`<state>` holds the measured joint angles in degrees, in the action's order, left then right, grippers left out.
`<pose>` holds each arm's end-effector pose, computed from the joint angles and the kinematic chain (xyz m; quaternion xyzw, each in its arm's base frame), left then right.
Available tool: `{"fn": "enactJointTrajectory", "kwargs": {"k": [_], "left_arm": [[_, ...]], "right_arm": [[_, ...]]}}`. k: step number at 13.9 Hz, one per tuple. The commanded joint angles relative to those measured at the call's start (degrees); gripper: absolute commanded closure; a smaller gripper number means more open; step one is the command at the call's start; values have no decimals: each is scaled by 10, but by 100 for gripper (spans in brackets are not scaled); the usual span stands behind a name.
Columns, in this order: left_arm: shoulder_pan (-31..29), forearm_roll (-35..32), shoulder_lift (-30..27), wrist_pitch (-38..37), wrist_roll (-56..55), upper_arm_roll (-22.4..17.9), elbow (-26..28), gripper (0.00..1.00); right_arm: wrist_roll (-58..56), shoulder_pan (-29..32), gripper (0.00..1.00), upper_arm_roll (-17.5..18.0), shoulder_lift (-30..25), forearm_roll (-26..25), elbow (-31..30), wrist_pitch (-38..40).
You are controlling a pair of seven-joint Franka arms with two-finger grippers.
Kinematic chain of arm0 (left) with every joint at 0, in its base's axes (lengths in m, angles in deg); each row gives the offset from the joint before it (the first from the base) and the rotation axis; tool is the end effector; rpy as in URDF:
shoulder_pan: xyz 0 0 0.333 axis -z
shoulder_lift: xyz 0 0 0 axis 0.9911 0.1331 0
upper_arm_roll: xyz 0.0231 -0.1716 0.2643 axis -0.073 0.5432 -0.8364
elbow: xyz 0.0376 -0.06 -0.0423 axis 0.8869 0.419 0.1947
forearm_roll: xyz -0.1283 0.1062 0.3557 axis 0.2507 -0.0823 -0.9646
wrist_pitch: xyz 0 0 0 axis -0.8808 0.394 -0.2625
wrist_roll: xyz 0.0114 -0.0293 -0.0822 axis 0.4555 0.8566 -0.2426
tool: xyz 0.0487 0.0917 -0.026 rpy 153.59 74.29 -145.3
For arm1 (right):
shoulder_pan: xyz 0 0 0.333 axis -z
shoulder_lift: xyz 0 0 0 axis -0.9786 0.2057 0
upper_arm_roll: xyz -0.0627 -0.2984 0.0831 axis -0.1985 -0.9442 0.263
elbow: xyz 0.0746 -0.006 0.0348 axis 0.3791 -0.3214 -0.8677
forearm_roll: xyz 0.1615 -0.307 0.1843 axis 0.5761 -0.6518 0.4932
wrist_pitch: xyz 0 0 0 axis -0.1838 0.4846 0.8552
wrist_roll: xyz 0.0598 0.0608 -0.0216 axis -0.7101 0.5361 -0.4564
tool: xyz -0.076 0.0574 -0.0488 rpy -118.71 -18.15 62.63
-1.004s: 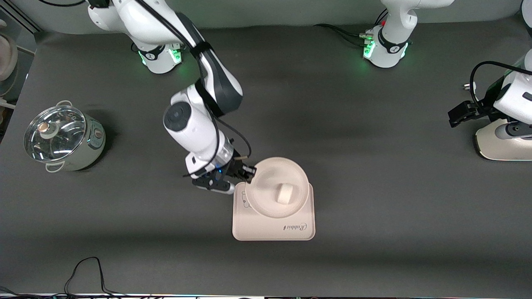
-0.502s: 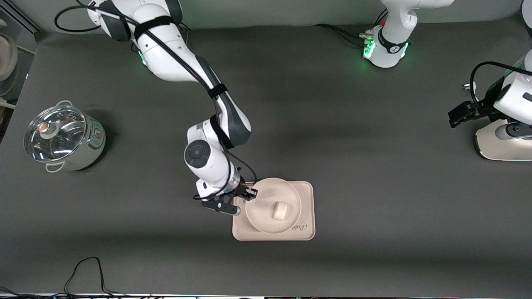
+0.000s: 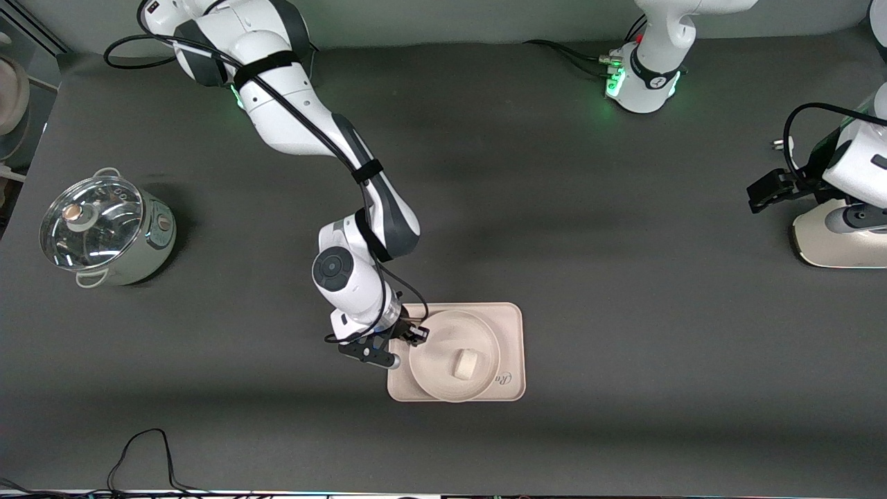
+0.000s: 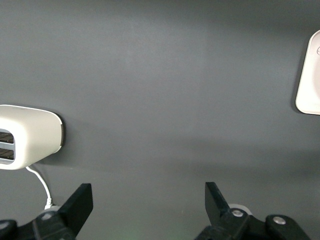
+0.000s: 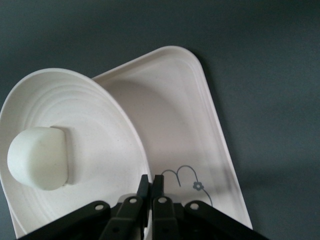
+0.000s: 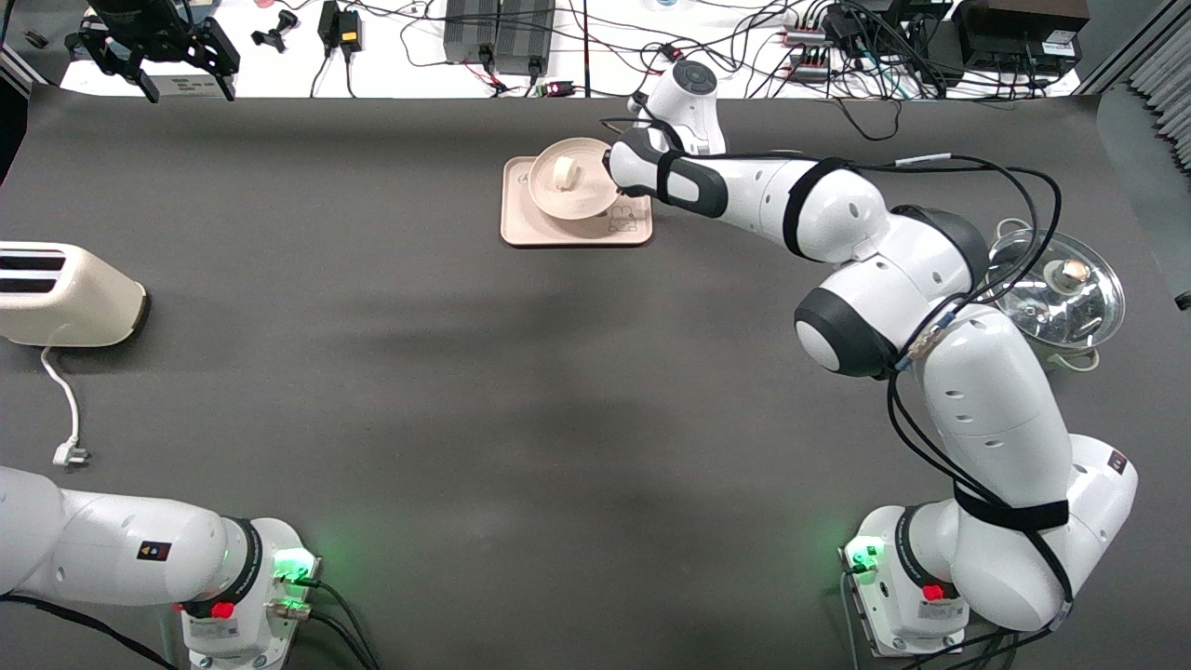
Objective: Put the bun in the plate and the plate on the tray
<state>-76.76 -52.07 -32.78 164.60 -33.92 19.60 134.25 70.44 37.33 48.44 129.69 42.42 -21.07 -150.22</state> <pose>0.5556 -0.0354 0.6023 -0.9976 -0.0574 0.0131 0.0364 0.6732 0.3847 0.2146 -0.9740 0.1684 -0.0770 0.1304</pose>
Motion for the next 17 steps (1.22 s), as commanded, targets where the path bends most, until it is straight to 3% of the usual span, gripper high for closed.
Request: {"fn": "enactJointTrajectory", "kwargs": {"k": [1, 2, 4, 8, 10, 15, 17], "left_arm": [[6, -2, 10, -3, -7, -1, -18, 0], [5, -2, 10, -4, -7, -1, -18, 0], [5, -3, 10, -4, -7, -1, -18, 0], [5, -2, 10, -4, -7, -1, -18, 0], [3, -2, 10, -4, -7, -1, -18, 0], [3, -2, 9, -5, -7, -1, -18, 0], [2, -2, 9, -3, -5, -1, -18, 0]], "right_arm": [[-13, 7, 75, 10, 15, 19, 25, -10], [-12, 7, 59, 10, 15, 19, 25, -10], [-5, 2, 1, 11, 15, 18, 24, -10], [-9, 3, 0, 10, -15, 12, 23, -2], [-12, 6, 0, 3, -47, 10, 19, 50], [-17, 2, 0, -81, -182, -17, -41, 188], [-30, 3, 0, -113, -235, -55, -49, 271]]}}
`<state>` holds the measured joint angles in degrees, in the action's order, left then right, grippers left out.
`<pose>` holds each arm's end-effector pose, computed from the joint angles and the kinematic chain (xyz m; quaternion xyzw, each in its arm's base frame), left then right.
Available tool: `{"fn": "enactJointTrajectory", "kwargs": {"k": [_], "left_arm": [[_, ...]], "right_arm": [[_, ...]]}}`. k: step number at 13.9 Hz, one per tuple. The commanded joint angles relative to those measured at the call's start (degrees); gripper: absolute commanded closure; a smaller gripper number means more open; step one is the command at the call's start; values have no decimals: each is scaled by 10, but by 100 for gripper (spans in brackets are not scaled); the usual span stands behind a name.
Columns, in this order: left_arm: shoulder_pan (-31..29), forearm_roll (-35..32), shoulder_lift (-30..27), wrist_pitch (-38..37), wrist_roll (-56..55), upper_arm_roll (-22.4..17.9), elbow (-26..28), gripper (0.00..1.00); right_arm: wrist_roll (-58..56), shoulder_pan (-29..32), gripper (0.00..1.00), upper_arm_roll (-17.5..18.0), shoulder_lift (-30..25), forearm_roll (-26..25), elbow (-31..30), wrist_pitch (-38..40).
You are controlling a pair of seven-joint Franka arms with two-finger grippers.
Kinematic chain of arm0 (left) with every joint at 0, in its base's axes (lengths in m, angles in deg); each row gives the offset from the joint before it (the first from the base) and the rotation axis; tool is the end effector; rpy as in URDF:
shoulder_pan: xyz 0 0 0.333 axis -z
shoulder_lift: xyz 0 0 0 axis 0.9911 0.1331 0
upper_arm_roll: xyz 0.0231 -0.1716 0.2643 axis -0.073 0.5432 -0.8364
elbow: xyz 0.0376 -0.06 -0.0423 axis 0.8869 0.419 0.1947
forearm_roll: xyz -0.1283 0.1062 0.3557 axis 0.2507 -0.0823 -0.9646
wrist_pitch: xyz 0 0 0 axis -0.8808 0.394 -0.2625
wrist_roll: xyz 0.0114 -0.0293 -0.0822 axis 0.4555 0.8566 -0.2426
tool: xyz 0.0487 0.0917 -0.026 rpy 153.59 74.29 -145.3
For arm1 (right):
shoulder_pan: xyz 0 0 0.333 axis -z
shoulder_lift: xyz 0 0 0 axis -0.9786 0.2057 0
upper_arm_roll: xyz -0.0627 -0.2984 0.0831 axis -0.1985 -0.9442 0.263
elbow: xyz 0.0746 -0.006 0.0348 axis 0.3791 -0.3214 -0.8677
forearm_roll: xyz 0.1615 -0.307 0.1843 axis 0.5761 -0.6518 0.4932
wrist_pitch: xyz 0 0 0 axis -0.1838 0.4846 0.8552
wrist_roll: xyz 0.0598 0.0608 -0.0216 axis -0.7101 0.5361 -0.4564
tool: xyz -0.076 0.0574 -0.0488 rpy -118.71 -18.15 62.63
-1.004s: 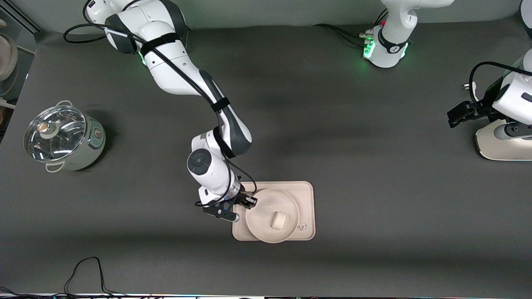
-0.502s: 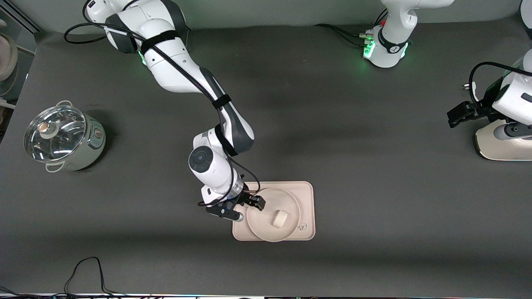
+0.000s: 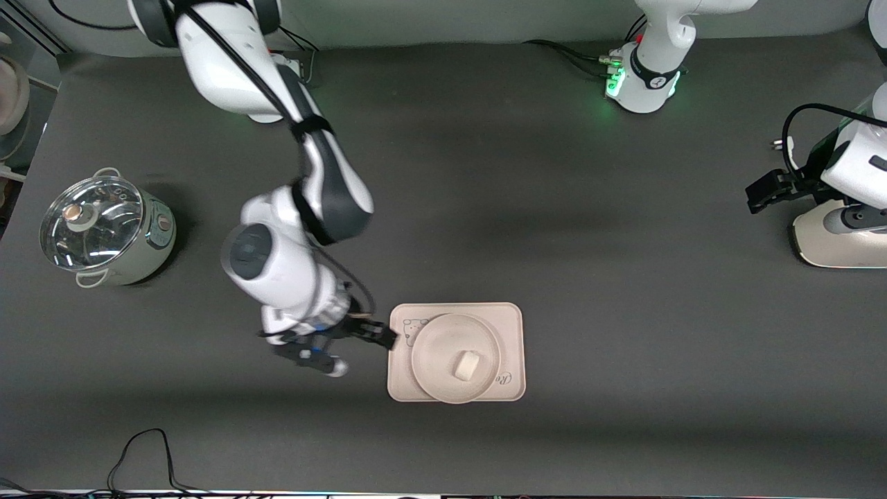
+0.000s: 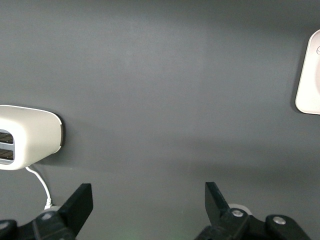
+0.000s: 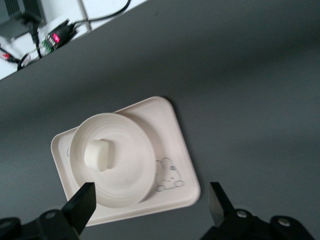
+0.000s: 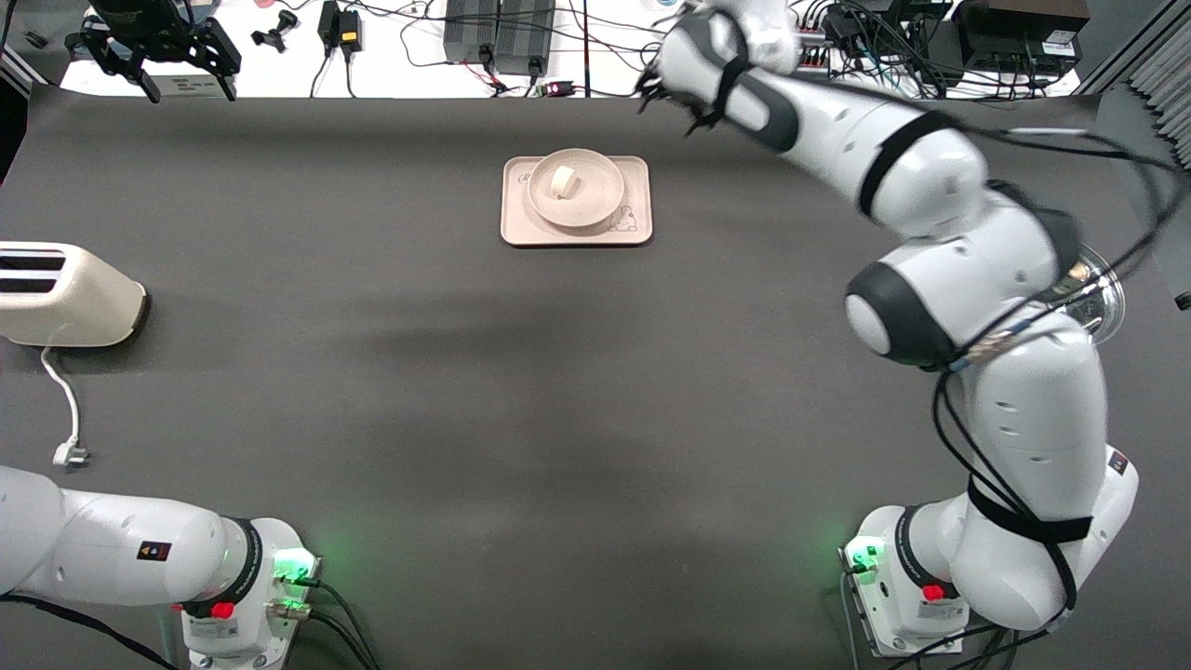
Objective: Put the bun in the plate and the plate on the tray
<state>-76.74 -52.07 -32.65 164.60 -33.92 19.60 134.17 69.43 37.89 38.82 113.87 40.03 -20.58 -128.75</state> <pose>0.5563 -0.0356 0.6017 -0.9976 -0.0572 0.0135 0.0365 0.6913 0.3001 0.4065 -0.9756 0.1829 -0.0596 0.1060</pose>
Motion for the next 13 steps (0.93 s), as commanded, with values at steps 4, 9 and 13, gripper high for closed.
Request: {"fn": "enactJointTrajectory", "kwargs": {"k": [4, 9, 13], "left_arm": [[4, -2, 4, 16, -6, 0, -7, 0], [3, -1, -24, 80, -22, -1, 52, 0], [0, -3, -44, 86, -15, -3, 67, 0]], "right_arm": [[-109, -2, 0, -89, -134, -54, -52, 181], [-200, -3, 0, -153, -164, -60, -53, 249], [-233, 96, 0, -62, -219, -128, -89, 256]]}}
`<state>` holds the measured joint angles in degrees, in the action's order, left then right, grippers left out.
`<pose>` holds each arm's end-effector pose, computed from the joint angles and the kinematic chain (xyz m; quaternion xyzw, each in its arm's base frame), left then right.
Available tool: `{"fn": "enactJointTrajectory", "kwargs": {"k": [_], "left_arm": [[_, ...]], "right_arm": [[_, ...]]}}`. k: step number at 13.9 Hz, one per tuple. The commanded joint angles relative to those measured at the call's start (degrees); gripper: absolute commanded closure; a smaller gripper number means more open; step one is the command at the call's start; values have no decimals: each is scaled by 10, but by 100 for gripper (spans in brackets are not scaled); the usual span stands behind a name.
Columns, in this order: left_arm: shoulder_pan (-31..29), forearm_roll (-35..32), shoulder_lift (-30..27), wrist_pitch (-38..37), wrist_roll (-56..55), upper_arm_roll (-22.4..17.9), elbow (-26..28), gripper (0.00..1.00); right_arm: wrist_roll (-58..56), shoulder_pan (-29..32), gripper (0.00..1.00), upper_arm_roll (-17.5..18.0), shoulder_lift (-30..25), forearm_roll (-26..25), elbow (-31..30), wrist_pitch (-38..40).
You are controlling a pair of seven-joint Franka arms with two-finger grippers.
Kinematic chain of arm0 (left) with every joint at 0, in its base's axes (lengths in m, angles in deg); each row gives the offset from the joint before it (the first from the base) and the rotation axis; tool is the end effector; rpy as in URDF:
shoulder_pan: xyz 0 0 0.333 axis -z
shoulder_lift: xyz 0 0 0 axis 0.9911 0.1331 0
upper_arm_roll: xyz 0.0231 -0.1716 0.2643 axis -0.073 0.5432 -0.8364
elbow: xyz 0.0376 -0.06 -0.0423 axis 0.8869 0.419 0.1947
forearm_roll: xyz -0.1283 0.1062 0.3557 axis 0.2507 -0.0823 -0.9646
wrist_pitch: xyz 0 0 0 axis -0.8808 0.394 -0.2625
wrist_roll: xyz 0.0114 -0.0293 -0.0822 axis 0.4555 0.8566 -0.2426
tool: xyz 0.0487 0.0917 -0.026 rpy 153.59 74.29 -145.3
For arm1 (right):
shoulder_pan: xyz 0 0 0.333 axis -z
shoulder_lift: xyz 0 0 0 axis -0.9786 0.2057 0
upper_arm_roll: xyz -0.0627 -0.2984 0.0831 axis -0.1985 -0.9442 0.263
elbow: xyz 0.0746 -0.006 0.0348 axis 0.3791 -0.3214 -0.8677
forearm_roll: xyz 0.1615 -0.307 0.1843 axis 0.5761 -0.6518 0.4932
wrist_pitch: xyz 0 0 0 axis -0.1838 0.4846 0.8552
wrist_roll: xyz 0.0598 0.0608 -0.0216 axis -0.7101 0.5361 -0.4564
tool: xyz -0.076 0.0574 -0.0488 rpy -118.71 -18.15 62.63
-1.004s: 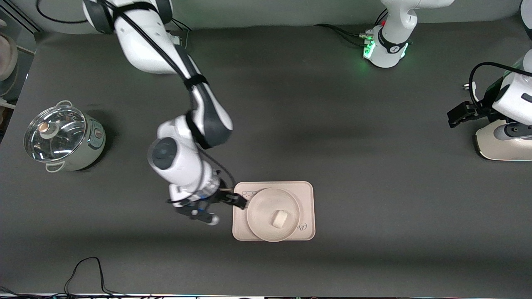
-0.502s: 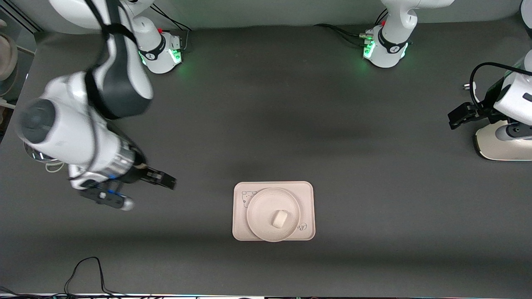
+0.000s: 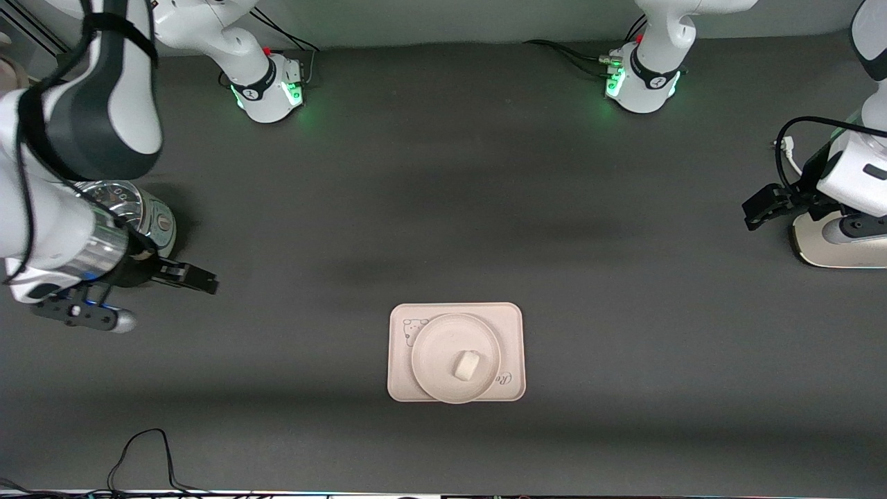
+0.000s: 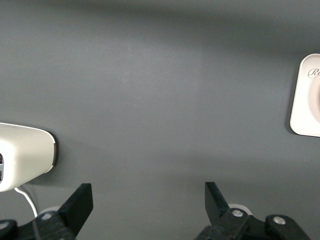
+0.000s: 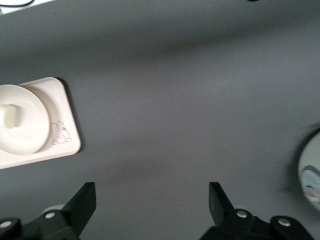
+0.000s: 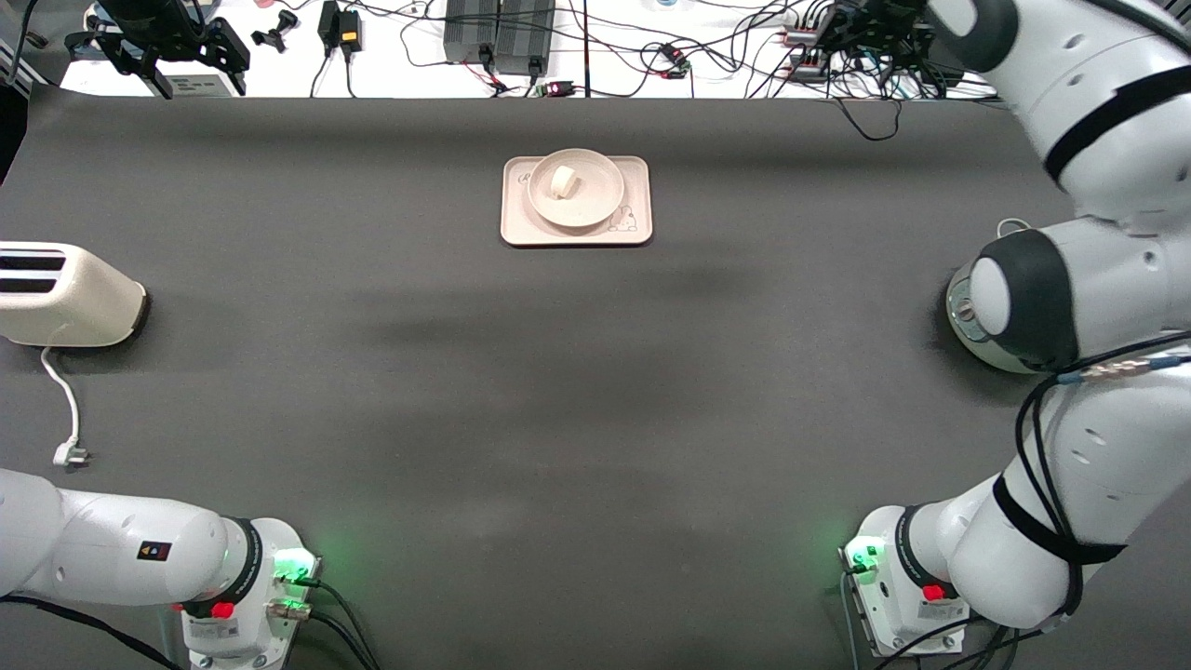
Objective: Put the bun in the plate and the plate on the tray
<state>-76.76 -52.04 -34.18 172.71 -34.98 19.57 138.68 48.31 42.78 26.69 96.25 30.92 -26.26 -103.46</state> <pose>0.5601 -0.0363 0.5915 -0.9971 -0.0636 -0.0310 0.0294 0.6482 0.0770 0.5448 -0.9930 0.1139 0.0143 0.0282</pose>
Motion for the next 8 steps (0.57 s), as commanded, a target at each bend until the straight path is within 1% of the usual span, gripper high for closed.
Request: {"fn": "enactJointTrajectory", "kwargs": {"k": [1, 2, 3, 4, 6, 8], "left_arm": [[0, -3, -28, -6, -3, -4, 16, 0], [0, -5, -24, -21, -1, -4, 0, 0], [0, -9, -20, -41, -2, -4, -15, 0], [0, -10, -14, -52, -2, -4, -26, 0], [1, -16, -13, -63, -4, -2, -31, 0], [7, -16, -17, -72, -2, 2, -40, 0]], "right_arm": [[-24, 64, 0, 75, -52, -51, -36, 4], [-25, 84, 0, 92, -63, -56, -53, 1], [-25, 106, 0, 120, -80, -59, -72, -6], [-25, 140, 0, 158, -97, -76, -94, -19], [-24, 212, 0, 260, -129, -130, -144, -45], [-25, 279, 0, 327, -161, -133, -184, -65]]}}
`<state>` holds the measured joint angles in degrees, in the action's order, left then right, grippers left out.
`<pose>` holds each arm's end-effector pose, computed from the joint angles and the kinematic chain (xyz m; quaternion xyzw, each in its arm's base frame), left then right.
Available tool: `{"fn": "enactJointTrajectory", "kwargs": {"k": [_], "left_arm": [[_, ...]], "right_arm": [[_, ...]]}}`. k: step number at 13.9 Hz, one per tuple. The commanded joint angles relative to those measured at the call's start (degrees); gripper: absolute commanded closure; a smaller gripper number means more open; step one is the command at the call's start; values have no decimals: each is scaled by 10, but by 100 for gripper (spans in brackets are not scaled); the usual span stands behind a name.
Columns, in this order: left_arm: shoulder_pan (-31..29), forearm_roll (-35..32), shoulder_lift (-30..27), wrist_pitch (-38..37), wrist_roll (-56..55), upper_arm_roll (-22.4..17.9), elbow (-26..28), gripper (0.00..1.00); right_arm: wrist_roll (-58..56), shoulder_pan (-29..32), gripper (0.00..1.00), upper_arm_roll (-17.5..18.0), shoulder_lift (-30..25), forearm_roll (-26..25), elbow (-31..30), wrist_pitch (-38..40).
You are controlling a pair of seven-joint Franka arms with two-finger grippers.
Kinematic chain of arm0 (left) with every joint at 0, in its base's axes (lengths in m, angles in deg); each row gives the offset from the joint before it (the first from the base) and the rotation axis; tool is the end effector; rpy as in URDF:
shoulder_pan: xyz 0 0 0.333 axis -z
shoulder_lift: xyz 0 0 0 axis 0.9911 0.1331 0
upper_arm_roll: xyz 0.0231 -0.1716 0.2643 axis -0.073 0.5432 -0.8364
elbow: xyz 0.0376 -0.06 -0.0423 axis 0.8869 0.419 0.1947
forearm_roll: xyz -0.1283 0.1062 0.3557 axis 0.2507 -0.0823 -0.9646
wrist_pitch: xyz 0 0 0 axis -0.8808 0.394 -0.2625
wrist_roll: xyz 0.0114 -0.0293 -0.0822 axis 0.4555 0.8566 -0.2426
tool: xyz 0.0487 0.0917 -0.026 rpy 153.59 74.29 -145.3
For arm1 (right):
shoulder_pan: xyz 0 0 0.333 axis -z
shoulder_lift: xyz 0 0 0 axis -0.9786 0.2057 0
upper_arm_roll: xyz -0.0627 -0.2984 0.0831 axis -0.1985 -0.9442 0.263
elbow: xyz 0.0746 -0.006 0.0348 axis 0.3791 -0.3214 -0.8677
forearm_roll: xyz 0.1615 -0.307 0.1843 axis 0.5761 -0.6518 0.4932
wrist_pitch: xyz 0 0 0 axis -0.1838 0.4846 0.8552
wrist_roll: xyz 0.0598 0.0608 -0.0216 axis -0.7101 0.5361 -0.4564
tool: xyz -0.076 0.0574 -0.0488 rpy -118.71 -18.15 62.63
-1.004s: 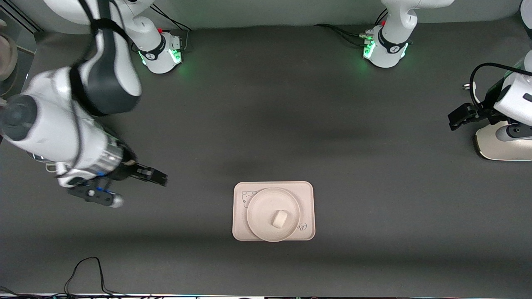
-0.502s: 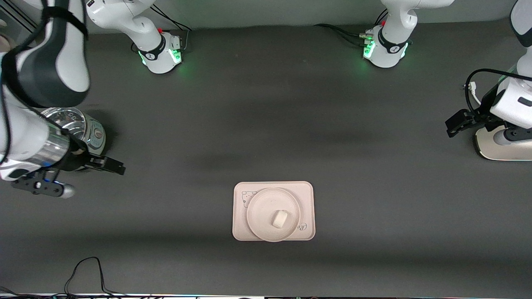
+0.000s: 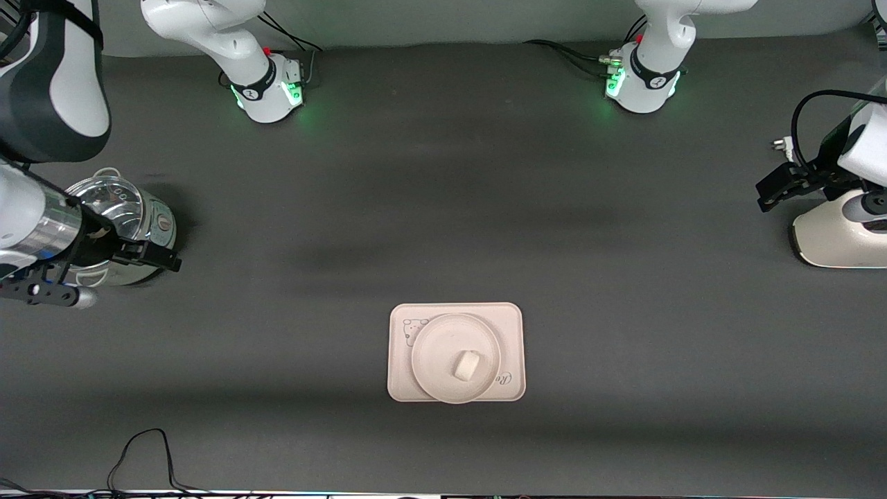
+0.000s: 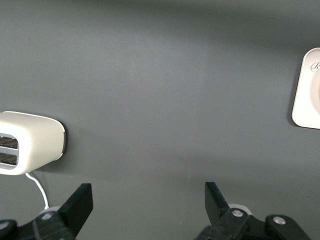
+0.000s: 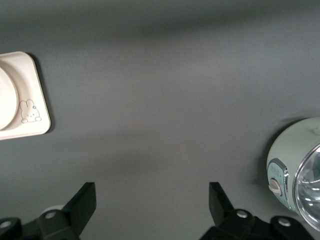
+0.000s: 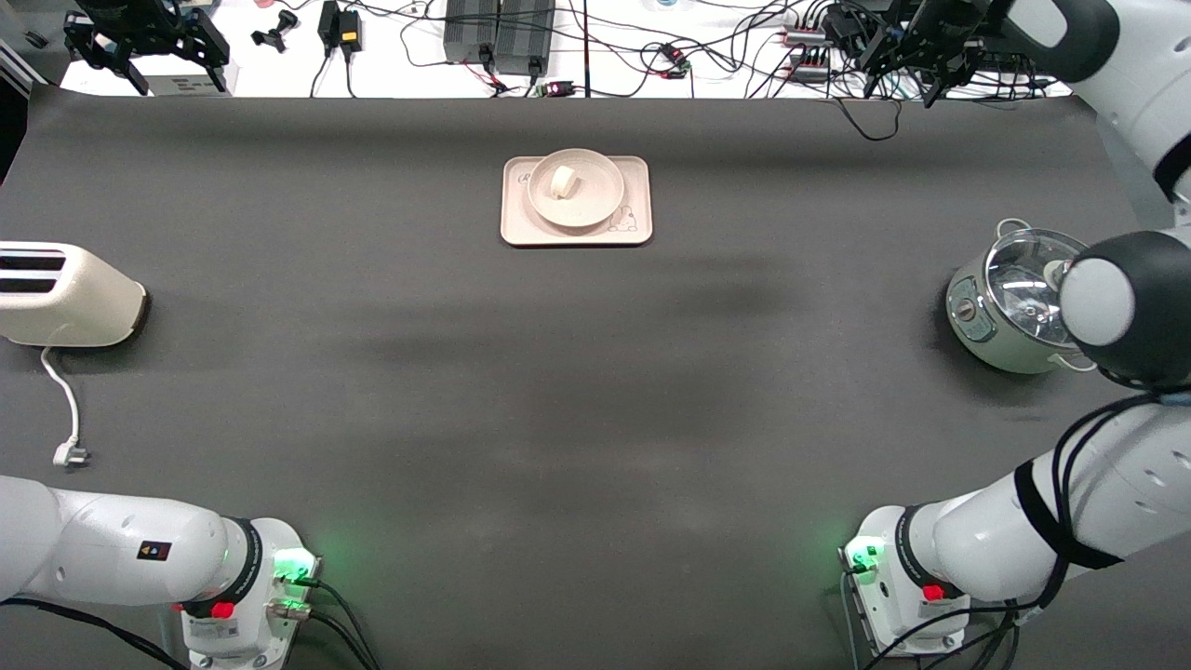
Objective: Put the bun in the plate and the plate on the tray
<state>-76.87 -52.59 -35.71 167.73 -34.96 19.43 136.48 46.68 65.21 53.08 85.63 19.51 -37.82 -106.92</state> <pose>0.5460 -0.0311 0.6169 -0.9968 -0.0679 -0.0208 0.0356 0.6137 0.0381 0.5357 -0.9965 0.0765 0.0272 0.0212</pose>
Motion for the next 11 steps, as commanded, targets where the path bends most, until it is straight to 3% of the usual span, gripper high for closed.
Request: {"fn": "enactJointTrajectory", "kwargs": {"k": [1, 4, 8, 11], "left_arm": [[8, -10, -2, -27, 0, 4, -28, 0], [9, -6, 0, -28, 0, 3, -37, 0], [11, -6, 0, -38, 0, 4, -37, 0], [11, -6, 0, -38, 0, 4, -37, 0]], "right_arm": [[-8, 70, 0, 79, -76, -20, -96, -45], [-10, 87, 0, 89, -128, -21, -155, -68], [-8, 147, 0, 142, -134, -22, -162, -66], [-7, 143, 0, 133, -135, -22, -159, -58]]}}
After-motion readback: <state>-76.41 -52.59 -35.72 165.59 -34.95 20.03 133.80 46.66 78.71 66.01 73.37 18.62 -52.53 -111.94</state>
